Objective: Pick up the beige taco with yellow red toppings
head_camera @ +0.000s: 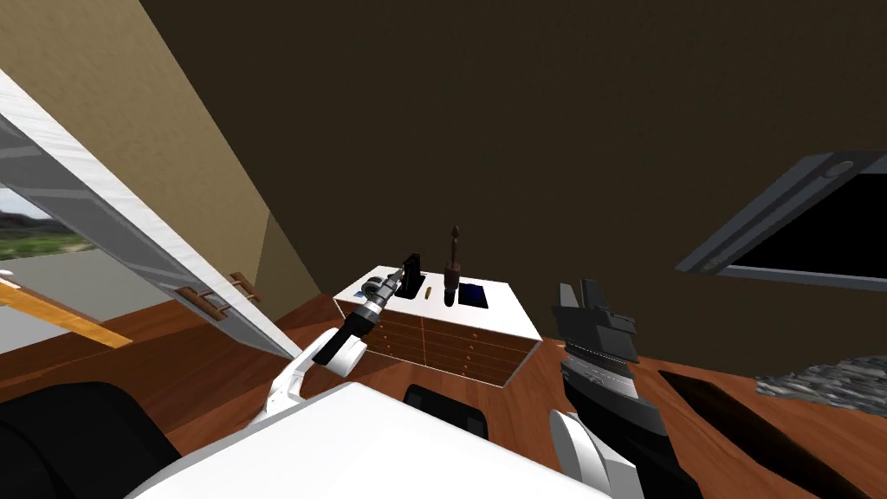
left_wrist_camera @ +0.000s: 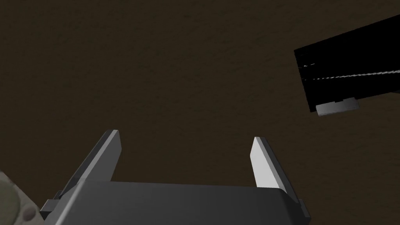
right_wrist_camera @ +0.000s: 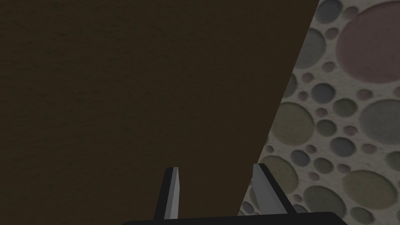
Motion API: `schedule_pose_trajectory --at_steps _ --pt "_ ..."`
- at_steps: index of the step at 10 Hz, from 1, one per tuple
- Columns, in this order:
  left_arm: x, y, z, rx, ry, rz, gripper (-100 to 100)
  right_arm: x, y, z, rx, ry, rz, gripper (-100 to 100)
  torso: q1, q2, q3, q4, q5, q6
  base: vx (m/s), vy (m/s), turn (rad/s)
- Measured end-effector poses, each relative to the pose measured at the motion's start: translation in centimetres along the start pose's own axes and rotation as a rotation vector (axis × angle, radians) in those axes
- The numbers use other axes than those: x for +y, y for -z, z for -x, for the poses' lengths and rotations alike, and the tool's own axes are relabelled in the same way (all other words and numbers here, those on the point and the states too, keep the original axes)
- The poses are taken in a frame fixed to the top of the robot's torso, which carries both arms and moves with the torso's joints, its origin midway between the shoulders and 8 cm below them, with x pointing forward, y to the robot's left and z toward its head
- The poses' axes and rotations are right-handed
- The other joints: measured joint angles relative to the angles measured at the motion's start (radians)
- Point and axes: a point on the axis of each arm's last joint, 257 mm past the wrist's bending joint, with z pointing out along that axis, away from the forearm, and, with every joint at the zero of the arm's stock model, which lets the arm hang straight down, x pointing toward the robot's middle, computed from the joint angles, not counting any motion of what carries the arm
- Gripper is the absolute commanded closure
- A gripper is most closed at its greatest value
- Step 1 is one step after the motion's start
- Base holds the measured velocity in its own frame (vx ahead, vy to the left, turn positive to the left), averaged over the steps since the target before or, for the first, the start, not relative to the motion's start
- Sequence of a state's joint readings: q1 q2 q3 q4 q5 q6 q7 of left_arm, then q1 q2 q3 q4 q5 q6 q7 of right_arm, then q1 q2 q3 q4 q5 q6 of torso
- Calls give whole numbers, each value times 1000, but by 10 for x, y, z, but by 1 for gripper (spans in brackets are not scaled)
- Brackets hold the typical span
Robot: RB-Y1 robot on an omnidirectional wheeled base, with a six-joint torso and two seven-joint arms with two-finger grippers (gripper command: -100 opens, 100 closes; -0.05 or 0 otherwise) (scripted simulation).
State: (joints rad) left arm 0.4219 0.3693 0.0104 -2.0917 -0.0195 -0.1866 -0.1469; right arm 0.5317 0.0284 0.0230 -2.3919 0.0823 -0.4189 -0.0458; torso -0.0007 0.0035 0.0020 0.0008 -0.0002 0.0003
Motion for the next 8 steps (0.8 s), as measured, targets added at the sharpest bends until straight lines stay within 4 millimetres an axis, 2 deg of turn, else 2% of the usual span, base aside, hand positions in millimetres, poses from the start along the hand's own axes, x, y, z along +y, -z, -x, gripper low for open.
schedule_pose_trajectory --at_steps 3,7,8 --pt "37 9 -6 71 -82 81 -100 0 0 0 0 0 0 0 0 0 0 0 0 0 -50 -29 -265" --pt "93 17 -8 166 -195 207 -100 0 0 0 0 0 0 0 1 -1 -1 0 0 0 -30 -18 -173" --pt "101 18 -8 180 -213 227 -100 0 0 0 0 0 0 0 1 -2 -1 0 0 -1 -15 -27 -174"
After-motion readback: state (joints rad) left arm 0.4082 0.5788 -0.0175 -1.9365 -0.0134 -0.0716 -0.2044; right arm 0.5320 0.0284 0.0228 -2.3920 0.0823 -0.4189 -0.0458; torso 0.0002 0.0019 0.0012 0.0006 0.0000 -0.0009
